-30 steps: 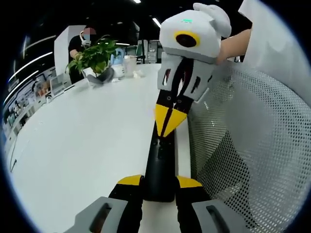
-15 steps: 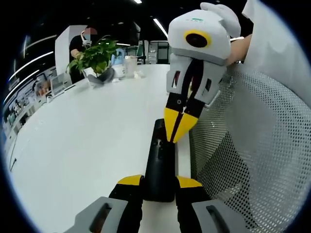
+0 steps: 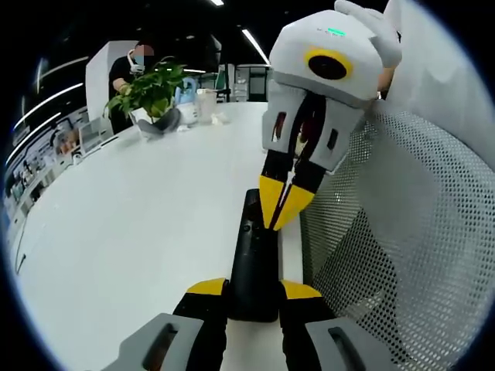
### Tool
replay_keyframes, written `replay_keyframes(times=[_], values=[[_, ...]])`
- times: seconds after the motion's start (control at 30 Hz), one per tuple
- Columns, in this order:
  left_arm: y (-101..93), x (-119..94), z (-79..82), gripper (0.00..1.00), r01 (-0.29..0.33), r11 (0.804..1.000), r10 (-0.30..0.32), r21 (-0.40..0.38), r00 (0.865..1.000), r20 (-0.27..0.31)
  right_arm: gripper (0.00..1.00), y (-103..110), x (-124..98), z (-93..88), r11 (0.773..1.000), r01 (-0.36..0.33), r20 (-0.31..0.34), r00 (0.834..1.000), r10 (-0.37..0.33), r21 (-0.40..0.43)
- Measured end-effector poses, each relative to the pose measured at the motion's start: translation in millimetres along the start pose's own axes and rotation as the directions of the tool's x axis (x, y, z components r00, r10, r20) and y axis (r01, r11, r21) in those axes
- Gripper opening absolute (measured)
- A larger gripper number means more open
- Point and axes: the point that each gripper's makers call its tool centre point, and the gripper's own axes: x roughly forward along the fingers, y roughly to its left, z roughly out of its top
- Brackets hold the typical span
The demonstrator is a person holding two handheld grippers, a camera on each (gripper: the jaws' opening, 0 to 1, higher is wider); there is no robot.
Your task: Press the specified remote control buttons in sequence, fully releasing each button before pressing the next.
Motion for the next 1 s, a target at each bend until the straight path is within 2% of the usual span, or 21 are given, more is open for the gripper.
replay_keyframes(times=[0.6,1.0], values=[[-0.1,0.8,1.1,0.25,0.001,1.000,-0.001,0.003,1.000,0.000,0.00,0.7,-0.1,-0.6,0.999,0.048,0.021,0.999,-0.047,-0.008],[0.4,1.3,1.2,0.25,0.000,1.000,0.000,0.004,1.000,-0.002,0.00,2.7,1.1,-0.1,0.998,0.045,0.016,0.999,-0.045,-0.042]])
